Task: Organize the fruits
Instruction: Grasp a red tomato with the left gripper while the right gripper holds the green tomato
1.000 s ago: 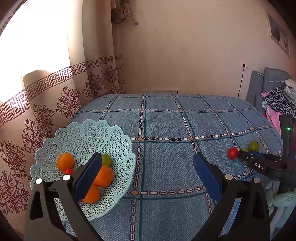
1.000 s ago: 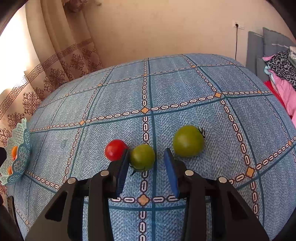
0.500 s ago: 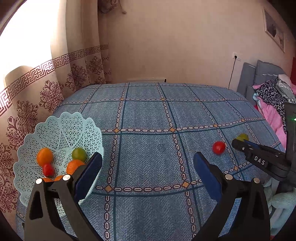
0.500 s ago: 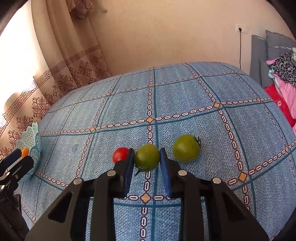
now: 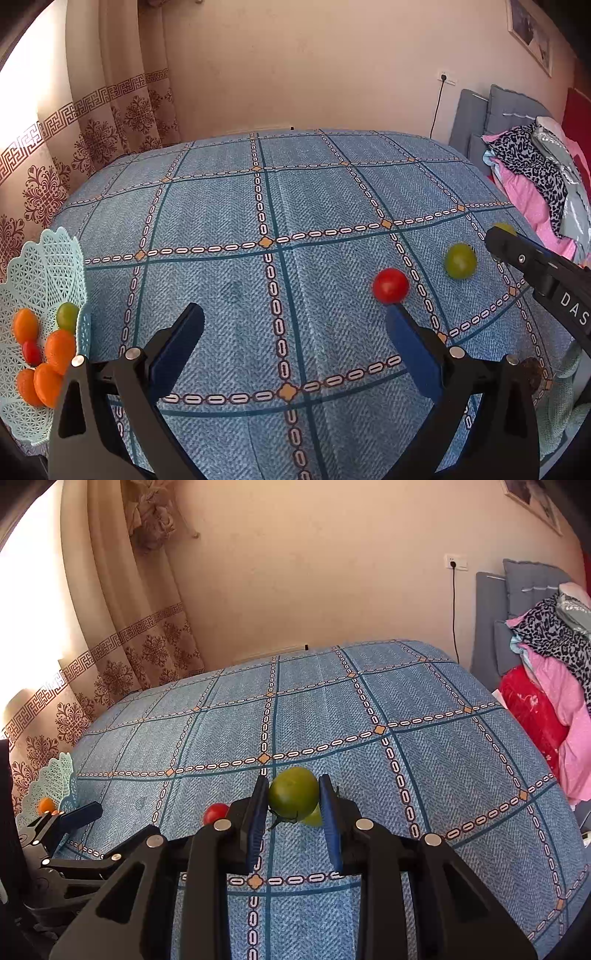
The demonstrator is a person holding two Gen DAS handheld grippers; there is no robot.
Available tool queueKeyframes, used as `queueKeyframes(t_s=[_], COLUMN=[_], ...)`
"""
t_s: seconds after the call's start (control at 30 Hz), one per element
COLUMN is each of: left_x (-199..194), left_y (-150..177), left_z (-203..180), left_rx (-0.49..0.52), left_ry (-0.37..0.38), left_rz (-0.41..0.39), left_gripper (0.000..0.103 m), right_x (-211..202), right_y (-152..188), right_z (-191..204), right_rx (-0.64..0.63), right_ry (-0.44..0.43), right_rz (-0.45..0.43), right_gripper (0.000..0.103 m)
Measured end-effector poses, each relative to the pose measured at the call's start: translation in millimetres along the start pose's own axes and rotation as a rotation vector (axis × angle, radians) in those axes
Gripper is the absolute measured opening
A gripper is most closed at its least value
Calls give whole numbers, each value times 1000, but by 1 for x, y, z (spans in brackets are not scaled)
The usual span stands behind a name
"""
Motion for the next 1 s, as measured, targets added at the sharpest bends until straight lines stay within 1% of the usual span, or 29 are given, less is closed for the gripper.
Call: queueKeyframes(t_s=[0.13, 0.27, 0.47, 0.6, 0.67, 0.73, 0.8, 0.87, 0.9, 0.97, 1.0], left_x=[13, 18, 20, 24, 28, 32, 38, 45, 48, 53, 55], left_y=[1, -2, -12, -10, -8, -7, -5, -4, -3, -2, -3], left_z=[-12, -20, -20, -24, -26, -30, -35, -41, -44, -48, -50], left_rx=[13, 39, 4, -9, -5, 4, 17, 23, 23, 27, 31], left_ry=[35, 49, 104, 135, 139, 142, 148, 162, 170, 177, 175], left_rz=[17, 25, 35, 51, 62, 74, 89, 112, 121, 133, 132], left_gripper=[100, 100, 99, 98, 94, 93, 88, 80, 79, 69, 68], right_x=[0, -2, -3, 0, 0, 1, 1, 1, 1, 0, 0], right_y=[-3, -3, -4, -2, -1, -2, -2, -2, -3, -3, -3], right_z=[-3, -9, -15, -16, -14, -15, -16, -19, -20, -20, -19], right_rx=[18, 29, 42, 46, 44, 46, 53, 59, 62, 65, 63], right_ry=[6, 10, 21, 21, 19, 18, 16, 17, 18, 18, 18], right_rz=[-1, -4, -7, 4, 7, 7, 6, 6, 5, 5, 5], right_gripper=[28, 28, 28, 28, 28, 28, 28, 28, 28, 28, 28])
Point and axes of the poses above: each gripper's, at about its wrist camera, not at the fingertips, and x roughly the way its jaws point, z to its left, y to its underside, the point moved 5 cm from there along x, roughly the way its jaws point, and after that the axes turned 3 degrees about -z, right-handed, at the moved point
